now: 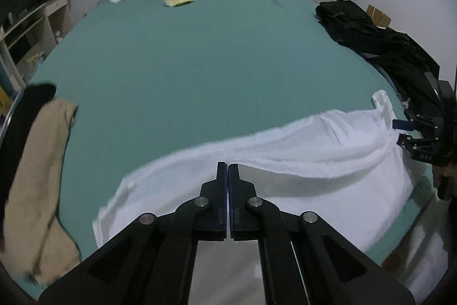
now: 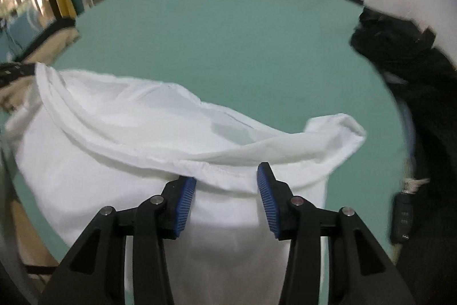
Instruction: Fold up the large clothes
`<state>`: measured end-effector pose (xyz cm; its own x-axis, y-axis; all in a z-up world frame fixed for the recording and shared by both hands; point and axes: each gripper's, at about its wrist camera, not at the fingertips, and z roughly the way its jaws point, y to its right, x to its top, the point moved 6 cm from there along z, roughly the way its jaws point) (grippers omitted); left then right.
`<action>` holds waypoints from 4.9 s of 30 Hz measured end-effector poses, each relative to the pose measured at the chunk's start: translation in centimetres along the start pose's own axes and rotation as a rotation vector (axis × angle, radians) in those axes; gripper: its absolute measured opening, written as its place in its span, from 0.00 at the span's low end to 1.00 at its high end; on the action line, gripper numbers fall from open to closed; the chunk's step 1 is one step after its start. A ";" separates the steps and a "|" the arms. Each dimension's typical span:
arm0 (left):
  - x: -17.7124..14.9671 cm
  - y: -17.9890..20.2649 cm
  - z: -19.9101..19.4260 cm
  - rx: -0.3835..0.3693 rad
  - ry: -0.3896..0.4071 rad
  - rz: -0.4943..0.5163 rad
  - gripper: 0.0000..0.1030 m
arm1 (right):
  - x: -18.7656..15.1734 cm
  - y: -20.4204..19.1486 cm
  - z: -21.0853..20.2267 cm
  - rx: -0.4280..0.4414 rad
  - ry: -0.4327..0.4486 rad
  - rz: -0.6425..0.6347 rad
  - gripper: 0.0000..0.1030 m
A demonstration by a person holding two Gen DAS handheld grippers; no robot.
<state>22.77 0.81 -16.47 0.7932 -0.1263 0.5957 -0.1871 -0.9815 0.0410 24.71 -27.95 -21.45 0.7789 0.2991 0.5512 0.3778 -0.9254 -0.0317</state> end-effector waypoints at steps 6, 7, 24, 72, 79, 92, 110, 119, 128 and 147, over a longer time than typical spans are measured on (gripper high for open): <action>4.1 -0.4 1.9 0.020 0.016 0.073 0.00 | 2.6 2.8 0.0 0.077 0.067 0.074 0.01; 4.6 -0.6 2.5 0.022 0.017 0.081 0.01 | 3.2 3.4 0.2 0.078 0.074 0.079 0.01; 4.3 -9.3 2.9 0.076 -0.031 -0.185 0.45 | 8.3 6.9 0.1 -0.104 0.142 0.106 0.69; 2.4 -7.2 10.3 -0.012 -0.206 -0.107 0.47 | 12.5 -6.2 12.5 0.190 -0.148 -0.089 0.75; 5.1 -4.6 12.5 0.081 -0.185 -0.068 0.48 | 9.7 0.3 4.8 0.085 -0.017 0.022 0.75; -4.6 -13.0 1.0 0.271 -0.147 -0.300 0.48 | 2.9 10.3 3.6 -0.070 -0.063 0.131 0.75; -14.2 -11.1 -3.3 0.117 -0.171 -0.372 0.02 | -10.5 7.0 -5.4 0.055 0.009 0.565 0.05; -16.7 -11.2 -6.2 0.104 -0.167 -0.437 0.02 | -10.8 4.9 -7.0 0.000 0.041 0.536 0.04; -16.5 -9.9 -6.3 0.114 -0.167 -0.442 0.47 | -13.5 5.1 -8.3 -0.109 0.037 0.584 0.12; -5.2 0.1 -0.9 -0.014 -0.105 -0.183 0.48 | -7.2 2.6 -5.4 -0.127 0.171 0.496 0.58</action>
<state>18.07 1.54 -18.85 0.8706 0.0385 0.4905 -0.0421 -0.9874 0.1522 17.41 -33.79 -21.04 0.7521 -0.2132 0.6236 -0.0863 -0.9700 -0.2275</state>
